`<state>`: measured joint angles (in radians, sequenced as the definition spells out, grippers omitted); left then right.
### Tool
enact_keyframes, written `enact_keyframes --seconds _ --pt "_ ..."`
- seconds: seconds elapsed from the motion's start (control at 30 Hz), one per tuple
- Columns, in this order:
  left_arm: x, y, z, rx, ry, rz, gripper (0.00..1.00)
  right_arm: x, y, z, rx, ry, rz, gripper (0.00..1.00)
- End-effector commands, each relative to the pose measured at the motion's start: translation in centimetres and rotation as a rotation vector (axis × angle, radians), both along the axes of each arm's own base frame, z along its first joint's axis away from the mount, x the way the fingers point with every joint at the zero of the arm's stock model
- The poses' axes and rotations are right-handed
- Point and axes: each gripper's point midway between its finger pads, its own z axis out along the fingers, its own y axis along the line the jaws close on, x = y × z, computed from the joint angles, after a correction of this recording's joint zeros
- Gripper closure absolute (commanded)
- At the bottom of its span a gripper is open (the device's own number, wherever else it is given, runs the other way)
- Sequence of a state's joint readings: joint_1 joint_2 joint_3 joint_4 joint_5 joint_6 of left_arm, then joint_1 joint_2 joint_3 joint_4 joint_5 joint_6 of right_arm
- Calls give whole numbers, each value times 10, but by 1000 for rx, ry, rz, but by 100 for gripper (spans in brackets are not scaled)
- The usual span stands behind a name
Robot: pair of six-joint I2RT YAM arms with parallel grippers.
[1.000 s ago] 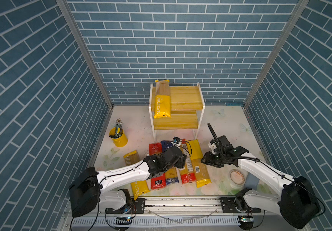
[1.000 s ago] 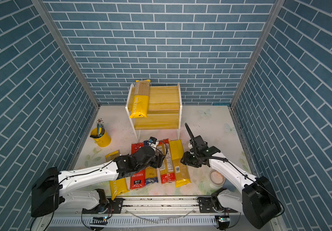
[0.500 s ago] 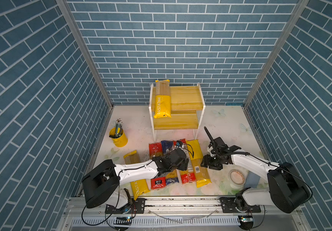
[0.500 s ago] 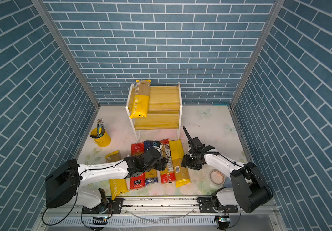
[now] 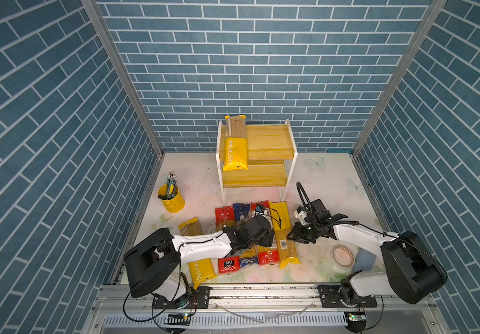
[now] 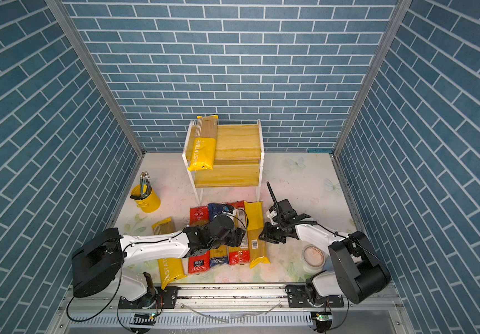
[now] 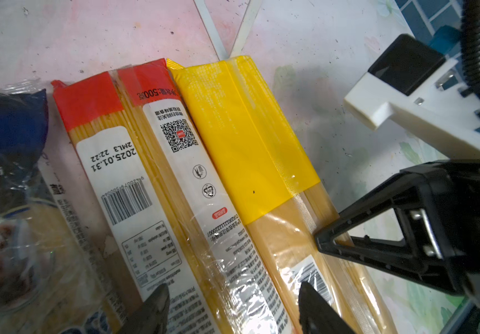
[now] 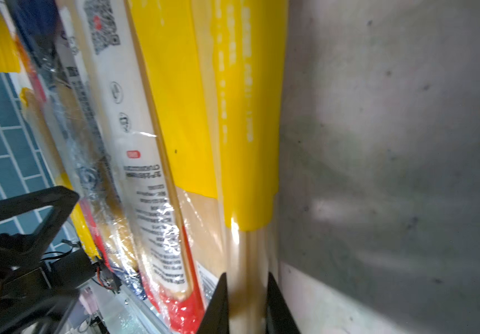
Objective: Arrange pasta packages on shelves
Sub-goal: Pick up the pasta bag from the center of the table, then place the pasta bag on the shelf.
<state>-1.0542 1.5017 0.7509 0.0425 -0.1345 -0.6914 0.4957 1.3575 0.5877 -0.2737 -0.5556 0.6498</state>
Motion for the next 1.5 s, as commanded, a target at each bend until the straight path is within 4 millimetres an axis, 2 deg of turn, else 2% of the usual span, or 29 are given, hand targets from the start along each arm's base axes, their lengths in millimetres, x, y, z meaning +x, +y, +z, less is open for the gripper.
enact_keyframes --seconds 0.0,0.13,0.23,0.33,0.43,0.57,0.8,0.97,1.1,1.13,1.2,1.33,1.47 --pt "-1 1 9 -8 -26 -6 28 -2 15 25 147 33 -36 89" --pt "1 4 28 -4 -74 -23 28 0 22 51 229 45 -81 96" --pt "-1 5 43 -14 -99 -54 28 -1 18 70 226 33 -104 98" --pt "1 19 45 37 -119 -17 23 -3 10 81 188 21 -130 99" --pt "-2 19 47 44 -93 -37 20 -4 8 91 175 6 -130 99" --pt "-8 7 54 -76 13 -54 19 -12 10 103 77 -61 -46 100" --pt "-4 26 73 -226 60 53 19 -26 19 122 -130 -313 196 100" --pt "-2 33 87 -303 66 100 18 -17 26 146 -179 -546 271 100" --pt "7 37 108 -439 98 134 17 0 31 152 -245 -669 299 100" --pt "7 41 102 -453 119 145 17 4 34 154 -262 -700 309 100" --pt "12 43 105 -493 133 156 15 10 39 159 -298 -756 332 100" --pt "17 26 115 -574 156 120 13 16 47 165 -409 -880 386 100" --pt "25 13 121 -628 164 114 4 21 55 167 -503 -985 415 100"
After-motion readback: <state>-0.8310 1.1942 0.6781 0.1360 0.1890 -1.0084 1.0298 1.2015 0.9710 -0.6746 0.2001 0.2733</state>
